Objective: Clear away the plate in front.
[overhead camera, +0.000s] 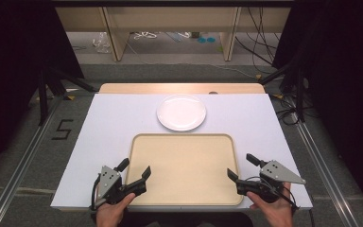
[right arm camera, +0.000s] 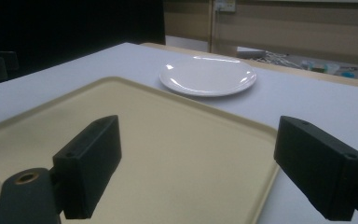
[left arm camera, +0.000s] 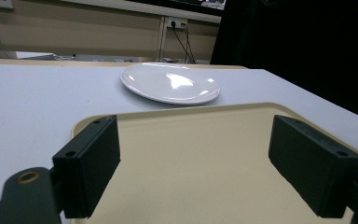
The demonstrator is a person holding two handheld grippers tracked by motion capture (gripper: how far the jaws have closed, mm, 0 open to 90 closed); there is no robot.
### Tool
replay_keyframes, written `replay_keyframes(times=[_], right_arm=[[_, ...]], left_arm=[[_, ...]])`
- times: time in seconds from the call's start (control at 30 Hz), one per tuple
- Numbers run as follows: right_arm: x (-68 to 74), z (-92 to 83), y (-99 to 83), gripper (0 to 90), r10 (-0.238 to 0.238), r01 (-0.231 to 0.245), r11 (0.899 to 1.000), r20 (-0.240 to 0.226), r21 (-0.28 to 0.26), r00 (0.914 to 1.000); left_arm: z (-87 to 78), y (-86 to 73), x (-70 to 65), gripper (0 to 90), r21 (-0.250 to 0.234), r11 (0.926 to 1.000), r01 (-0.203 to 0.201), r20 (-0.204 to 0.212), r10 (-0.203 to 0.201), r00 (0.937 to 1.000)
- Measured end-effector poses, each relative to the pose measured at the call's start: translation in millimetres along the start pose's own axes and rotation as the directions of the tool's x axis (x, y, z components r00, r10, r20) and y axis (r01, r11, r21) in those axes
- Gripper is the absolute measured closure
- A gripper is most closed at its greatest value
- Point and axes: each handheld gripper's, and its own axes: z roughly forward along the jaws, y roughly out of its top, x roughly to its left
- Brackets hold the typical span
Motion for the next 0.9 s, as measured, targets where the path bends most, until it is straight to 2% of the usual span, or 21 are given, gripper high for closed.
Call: replay_keyframes(times=[0.2,0.23,0.63,0.8,0.9], right_arm=[[0.3,-0.2,0.2,15.7,0.001,-0.001,1.0,-0.002,-0.001,1.0],[0.2,-0.9,0.6,15.8,-0.002,0.002,1.0,-0.004,0.013,1.0],[0.3,-0.8,0.7,15.8,-0.004,0.004,1.0,-0.007,0.007,1.0],[0.2,-0.1,0.4,15.8,-0.004,0.004,1.0,-0.013,-0.002,0.9999],[0.5,-0.5,0.6,15.8,-0.005,0.005,1.0,-0.007,0.006,1.0]], left_arm=[[1.5,-1.0,-1.2,15.9,0.006,0.9998,0.019,0.009,-0.019,0.9998],[1.9,-1.1,-1.3,15.9,0.006,0.9999,0.016,0.013,-0.016,0.9998],[5.6,-1.9,-4.8,15.9,0.015,0.9997,0.02,0.031,-0.021,0.9993],[7.6,-1.9,-6.5,15.9,0.019,0.9991,0.037,0.038,-0.037,0.9986],[10.3,-2.0,-8.2,16.0,0.026,0.9984,0.051,0.058,-0.053,0.997]])
